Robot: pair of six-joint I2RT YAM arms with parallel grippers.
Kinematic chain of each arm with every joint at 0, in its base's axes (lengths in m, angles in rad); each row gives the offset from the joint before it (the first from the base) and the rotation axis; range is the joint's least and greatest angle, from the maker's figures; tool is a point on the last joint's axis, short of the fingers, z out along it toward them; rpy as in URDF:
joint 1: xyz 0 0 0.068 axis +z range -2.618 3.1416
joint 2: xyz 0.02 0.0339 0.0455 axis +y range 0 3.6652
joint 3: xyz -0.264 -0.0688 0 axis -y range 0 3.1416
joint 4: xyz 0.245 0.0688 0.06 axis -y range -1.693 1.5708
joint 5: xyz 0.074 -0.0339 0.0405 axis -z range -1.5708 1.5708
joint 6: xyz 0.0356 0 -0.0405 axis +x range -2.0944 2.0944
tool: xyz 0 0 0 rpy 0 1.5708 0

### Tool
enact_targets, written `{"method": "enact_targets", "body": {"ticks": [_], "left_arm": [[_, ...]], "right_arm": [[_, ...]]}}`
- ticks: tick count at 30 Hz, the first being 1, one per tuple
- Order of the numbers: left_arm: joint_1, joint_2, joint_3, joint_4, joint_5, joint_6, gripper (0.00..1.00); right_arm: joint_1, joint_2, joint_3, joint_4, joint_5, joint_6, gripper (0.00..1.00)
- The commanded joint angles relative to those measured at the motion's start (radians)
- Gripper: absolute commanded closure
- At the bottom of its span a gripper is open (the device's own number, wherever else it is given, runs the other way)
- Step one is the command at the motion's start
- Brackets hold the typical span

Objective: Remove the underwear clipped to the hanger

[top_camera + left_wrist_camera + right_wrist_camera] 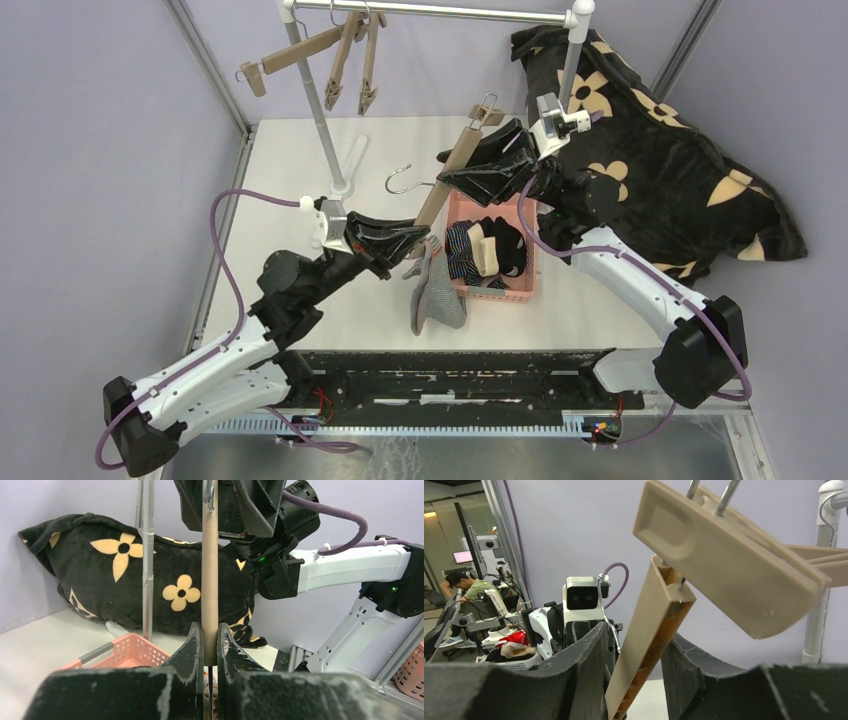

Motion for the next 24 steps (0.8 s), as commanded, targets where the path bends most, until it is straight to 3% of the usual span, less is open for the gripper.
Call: {"method": "enact_targets", "body": {"ticks": [1, 5, 6, 7, 8, 15, 17, 20, 24], "left_arm": [[0.002, 0.014, 0.017, 0.13, 0.017, -0.05, 0.97], [0.001, 0.018, 0.017, 0.151, 0.015, -0.054, 0.97], [0.001, 0.018, 0.017, 0.156, 0.015, -0.056, 0.97], [0.001, 0.02, 0.018, 0.157, 0.013, -0.056, 0.97], [0.001, 0.021, 0.019, 0.16, 0.013, -0.057, 0.97], [0.001, 0.039, 0.033, 0.165, 0.002, -0.068, 0.97], [0.001, 0.038, 0.033, 0.148, -0.006, -0.065, 0.83], [0.002, 0.025, 0.027, 0.11, -0.017, -0.058, 0.78], [0.001, -0.004, 0.024, 0.046, -0.02, -0.041, 0.6]], "right_arm": [[0.002, -0.046, 0.001, 0.018, -0.033, -0.006, 0.5], [0.002, -0.066, -0.003, -0.018, -0.036, -0.033, 0.61], [0.002, -0.07, -0.001, -0.027, -0.036, -0.04, 0.72], [0.002, -0.074, -0.001, -0.047, -0.036, -0.044, 0.91], [0.002, -0.08, -0.003, -0.059, -0.028, -0.051, 0.98], [0.002, -0.121, -0.036, -0.162, 0.024, -0.12, 0.99], [0.001, -0.134, -0.039, -0.18, 0.033, -0.137, 0.99], [0.001, -0.149, -0.036, -0.189, 0.036, -0.141, 0.99], [0.002, -0.157, -0.034, -0.189, 0.039, -0.142, 0.99]]}}
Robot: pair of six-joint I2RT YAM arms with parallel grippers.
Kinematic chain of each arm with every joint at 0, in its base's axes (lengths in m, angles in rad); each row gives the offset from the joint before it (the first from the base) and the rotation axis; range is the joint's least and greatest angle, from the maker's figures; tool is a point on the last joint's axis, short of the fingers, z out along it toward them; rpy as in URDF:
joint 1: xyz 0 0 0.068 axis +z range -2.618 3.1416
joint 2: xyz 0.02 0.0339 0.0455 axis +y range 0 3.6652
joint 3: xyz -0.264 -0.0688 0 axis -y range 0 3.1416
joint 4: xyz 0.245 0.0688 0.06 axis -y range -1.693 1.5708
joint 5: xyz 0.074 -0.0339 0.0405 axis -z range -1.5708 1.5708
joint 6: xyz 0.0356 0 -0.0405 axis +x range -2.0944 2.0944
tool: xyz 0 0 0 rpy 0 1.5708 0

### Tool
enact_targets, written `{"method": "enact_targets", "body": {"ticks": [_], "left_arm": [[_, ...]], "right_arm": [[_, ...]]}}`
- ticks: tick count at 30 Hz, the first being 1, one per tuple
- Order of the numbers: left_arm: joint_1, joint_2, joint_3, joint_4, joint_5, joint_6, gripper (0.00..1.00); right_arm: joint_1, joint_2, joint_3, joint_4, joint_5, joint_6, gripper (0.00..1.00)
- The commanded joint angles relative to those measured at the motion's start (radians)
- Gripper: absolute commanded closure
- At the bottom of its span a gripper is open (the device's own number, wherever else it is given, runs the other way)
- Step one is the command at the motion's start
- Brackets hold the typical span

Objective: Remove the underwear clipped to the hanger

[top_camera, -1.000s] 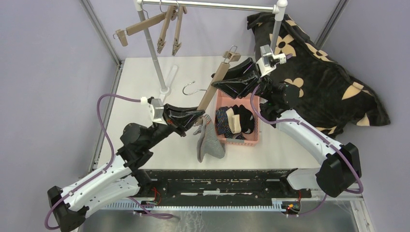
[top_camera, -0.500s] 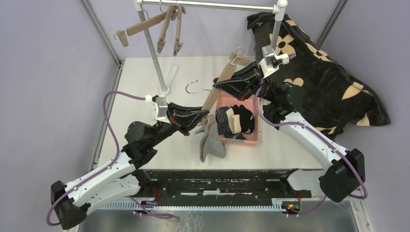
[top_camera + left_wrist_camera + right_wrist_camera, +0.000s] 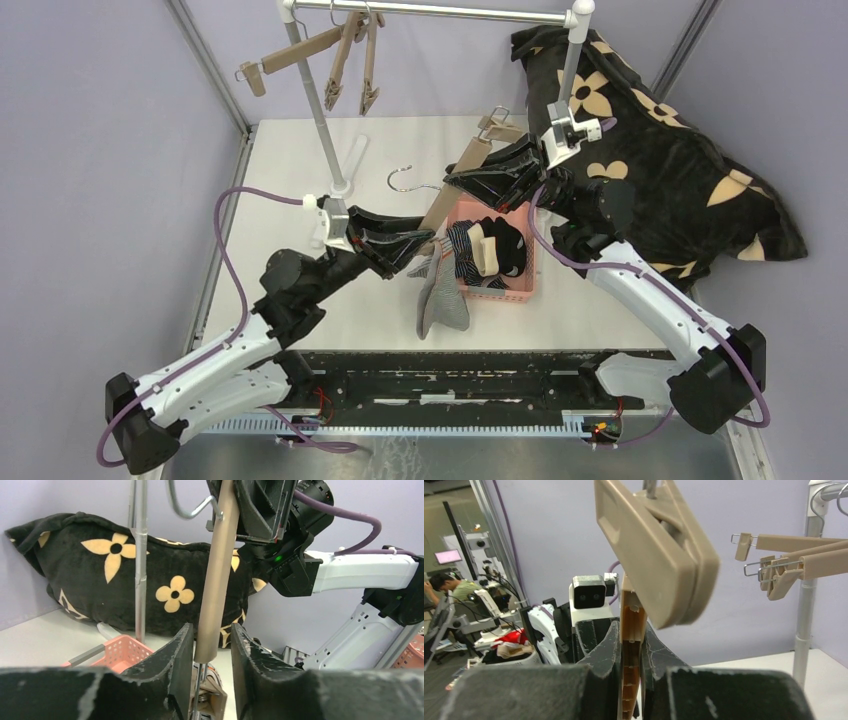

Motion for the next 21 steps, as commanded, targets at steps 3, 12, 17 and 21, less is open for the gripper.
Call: {"method": "enact_targets", "body": {"ticks": [3, 12, 17, 21], "left_arm": [[0.003, -0.073, 0.021, -0.058, -0.055, -0.003, 0.55], [0.003, -0.176, -0.041, -0.211, -0.105, 0.059, 0.39], [0.003, -0.208, -0.103, -0.196, -0.081, 0.062, 0.37], [0.003, -0.185, -0.11, -0.161, -0.02, 0.052, 0.37]], "right_arm": [[-0.004, -0.027, 0.001, 0.018, 0.016, -0.044, 0.99], [-0.004, -0.019, 0.002, 0.088, 0.017, 0.016, 0.99], [-0.004, -0.03, 0.002, 0.084, 0.021, 0.018, 0.99], [-0.004, -0.027, -0.002, 0.079, 0.025, 0.013, 0.99]]}}
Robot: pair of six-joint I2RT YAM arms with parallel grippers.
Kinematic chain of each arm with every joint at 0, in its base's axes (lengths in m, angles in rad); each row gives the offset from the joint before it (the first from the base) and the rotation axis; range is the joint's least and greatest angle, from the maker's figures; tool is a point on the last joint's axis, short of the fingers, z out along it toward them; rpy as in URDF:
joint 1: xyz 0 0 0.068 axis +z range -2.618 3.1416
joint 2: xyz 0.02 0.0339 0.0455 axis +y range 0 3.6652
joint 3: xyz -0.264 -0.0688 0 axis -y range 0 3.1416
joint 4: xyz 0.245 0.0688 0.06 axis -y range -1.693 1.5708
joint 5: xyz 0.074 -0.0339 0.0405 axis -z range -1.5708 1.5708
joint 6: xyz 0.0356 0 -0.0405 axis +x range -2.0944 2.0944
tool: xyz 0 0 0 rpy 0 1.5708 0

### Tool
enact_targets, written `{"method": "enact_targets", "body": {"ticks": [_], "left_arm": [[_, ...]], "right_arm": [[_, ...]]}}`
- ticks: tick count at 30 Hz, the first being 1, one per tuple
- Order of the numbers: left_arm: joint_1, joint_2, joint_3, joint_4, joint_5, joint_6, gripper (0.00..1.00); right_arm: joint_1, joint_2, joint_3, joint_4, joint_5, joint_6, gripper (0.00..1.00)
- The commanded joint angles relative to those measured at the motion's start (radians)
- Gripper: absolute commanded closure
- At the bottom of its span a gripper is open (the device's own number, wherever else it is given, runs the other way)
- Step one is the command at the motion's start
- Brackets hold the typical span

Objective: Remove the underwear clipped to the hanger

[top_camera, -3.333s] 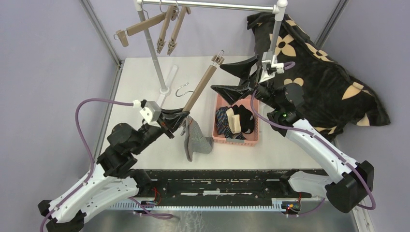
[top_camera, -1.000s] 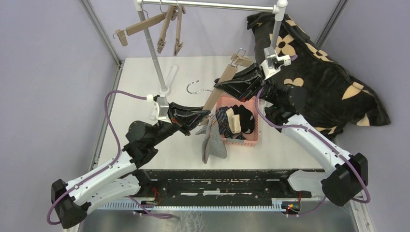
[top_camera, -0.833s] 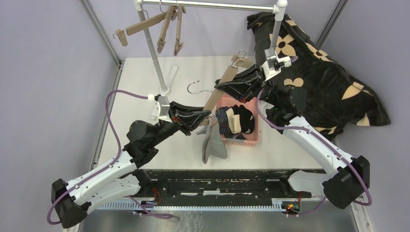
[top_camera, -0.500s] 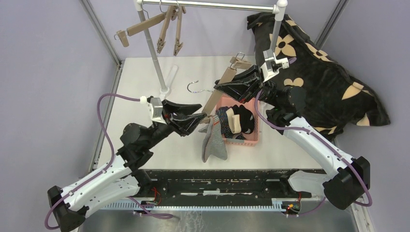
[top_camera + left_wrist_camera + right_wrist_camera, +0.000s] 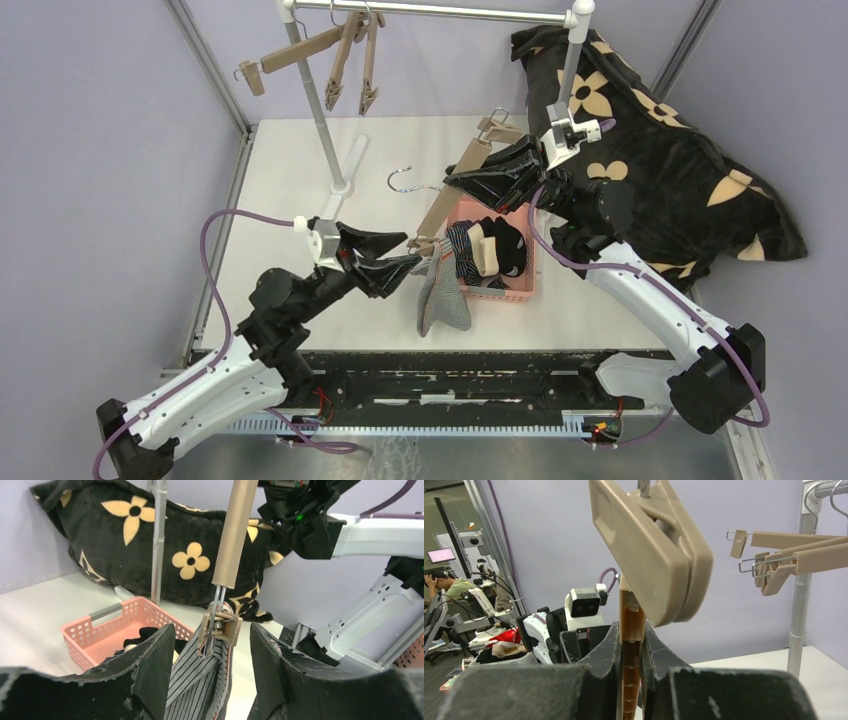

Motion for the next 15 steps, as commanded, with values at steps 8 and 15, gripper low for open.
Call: {"method": "enact_targets", "body": {"ticks": [8, 15], "left_arm": [[0.002, 0.079, 0.01, 0.106, 0.078, 0.027, 0.39], [0.003, 0.102, 0.026, 0.134, 0.075, 0.035, 0.43]], "right_arm": [[-0.003, -0.024, 0.006, 0.057, 0.022, 0.004, 0.99], [-0.004, -0.017, -0.009, 0.045, 0.02, -0.012, 0.99]]}}
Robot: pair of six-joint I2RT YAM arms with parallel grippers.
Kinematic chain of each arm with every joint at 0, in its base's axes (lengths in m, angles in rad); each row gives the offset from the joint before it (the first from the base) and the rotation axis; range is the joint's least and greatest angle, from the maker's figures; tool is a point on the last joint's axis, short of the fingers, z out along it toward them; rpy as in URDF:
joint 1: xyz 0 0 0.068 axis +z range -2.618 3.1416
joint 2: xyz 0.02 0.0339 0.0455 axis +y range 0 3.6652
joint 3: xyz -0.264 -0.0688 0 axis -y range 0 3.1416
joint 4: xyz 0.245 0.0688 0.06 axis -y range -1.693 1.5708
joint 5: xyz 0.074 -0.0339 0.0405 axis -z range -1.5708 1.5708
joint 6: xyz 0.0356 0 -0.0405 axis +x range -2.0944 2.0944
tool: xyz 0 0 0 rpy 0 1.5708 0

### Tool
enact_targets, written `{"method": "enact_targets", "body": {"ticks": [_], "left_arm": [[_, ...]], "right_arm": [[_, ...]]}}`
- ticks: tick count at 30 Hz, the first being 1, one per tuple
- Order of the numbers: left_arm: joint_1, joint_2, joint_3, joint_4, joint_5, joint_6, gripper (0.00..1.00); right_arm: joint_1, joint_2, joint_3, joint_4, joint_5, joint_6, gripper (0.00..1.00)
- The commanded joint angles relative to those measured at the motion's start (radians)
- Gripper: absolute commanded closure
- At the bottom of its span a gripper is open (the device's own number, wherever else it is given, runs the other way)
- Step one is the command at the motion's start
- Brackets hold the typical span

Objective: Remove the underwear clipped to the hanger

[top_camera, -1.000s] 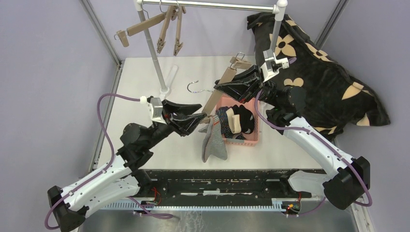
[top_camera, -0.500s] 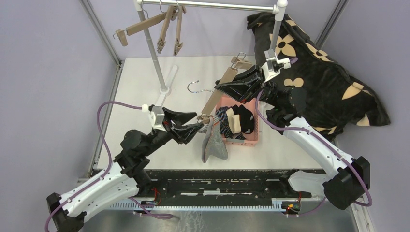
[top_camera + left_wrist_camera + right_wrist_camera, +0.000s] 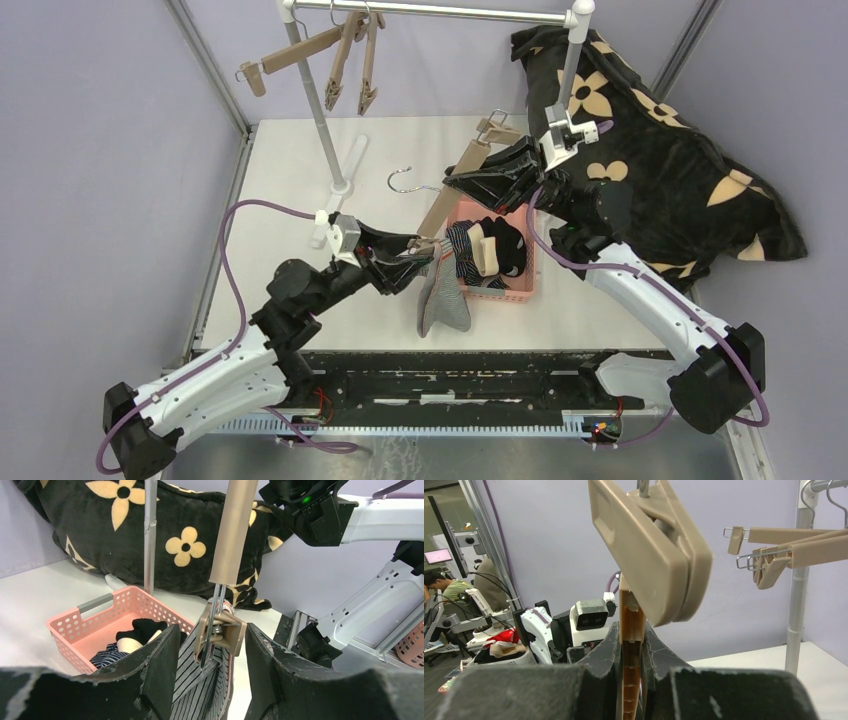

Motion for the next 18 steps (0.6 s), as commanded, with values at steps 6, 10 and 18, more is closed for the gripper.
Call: {"method": "enact_targets", "body": {"ticks": [6, 10, 18], "left_arm": [[0.002, -0.014, 0.031, 0.083, 0.016, 0.037, 0.44], [0.002, -0.004, 0.033, 0.081, 0.025, 0.051, 0.63], [0.004, -0.009, 0.039, 0.062, -0.02, 0.058, 0.87]], "right_arm": [[-0.003, -0.02, 0.0, 0.025, 0.02, -0.023, 0.99], [-0.003, -0.018, 0.001, 0.024, 0.025, -0.025, 0.99], [-0.003, -0.015, 0.001, 0.012, 0.034, -0.035, 0.99]]}}
